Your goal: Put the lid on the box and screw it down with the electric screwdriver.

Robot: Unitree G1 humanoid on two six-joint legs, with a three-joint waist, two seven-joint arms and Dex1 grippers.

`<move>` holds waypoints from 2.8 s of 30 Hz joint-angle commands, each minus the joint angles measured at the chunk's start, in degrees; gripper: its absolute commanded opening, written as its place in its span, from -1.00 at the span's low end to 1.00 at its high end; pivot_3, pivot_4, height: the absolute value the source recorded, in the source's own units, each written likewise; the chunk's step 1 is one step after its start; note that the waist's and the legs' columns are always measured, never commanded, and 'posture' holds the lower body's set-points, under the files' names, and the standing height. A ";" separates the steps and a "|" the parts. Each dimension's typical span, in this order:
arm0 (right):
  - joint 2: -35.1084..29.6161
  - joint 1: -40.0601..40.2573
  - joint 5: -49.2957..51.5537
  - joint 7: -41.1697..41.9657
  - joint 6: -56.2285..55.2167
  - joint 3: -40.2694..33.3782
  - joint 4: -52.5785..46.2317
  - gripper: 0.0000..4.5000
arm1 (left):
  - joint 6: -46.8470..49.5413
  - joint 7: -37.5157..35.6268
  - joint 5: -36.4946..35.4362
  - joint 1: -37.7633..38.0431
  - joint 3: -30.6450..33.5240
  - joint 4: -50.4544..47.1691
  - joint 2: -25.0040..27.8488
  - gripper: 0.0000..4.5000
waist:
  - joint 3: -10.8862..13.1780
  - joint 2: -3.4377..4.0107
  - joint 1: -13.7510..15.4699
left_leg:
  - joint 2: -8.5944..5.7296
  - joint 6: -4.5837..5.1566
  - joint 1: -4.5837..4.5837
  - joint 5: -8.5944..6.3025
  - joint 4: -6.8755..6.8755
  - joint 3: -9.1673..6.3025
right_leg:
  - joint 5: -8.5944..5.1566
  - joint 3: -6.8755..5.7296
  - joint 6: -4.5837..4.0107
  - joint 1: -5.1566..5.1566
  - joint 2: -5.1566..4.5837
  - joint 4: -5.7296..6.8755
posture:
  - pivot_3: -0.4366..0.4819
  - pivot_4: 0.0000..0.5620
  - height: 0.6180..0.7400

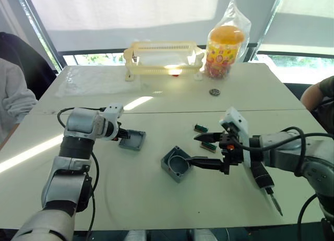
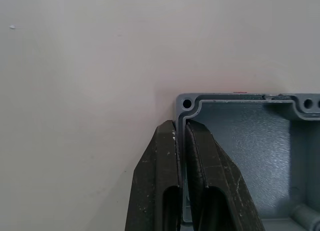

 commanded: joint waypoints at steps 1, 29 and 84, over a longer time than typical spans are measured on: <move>0.43 -1.61 1.49 -0.35 0.32 -2.56 -0.05 1.00 | -1.03 0.94 -1.08 1.76 1.85 -1.24 -0.21 -0.98 | 0.00 0.00 0.00 | 0.00 0.00 0.00 0.00 0.00 0.00 | 0.00 0.00 0.00 0.00 0.00 0.00 | -0.05 -0.47 1.00; 31.21 -26.30 4.60 -29.48 1.95 -11.03 34.11 1.00 | -33.46 2.22 -12.60 0.64 8.50 -21.84 -10.09 -0.98 | 0.10 -0.14 -0.27 | 0.00 -0.14 -0.11 0.08 -0.09 0.08 | 0.05 0.06 -0.07 -0.21 0.01 0.03 | -0.05 -0.47 1.00; 10.58 30.66 -105.38 -17.01 -66.71 21.07 -5.39 -0.92 | -26.47 -26.31 -29.54 3.04 1.06 -13.18 5.82 0.62 | 0.11 -0.17 -0.16 | -0.01 -0.23 -0.08 0.13 -0.14 0.07 | 0.00 0.06 -0.05 -0.13 0.03 -0.13 | -0.05 -0.47 1.00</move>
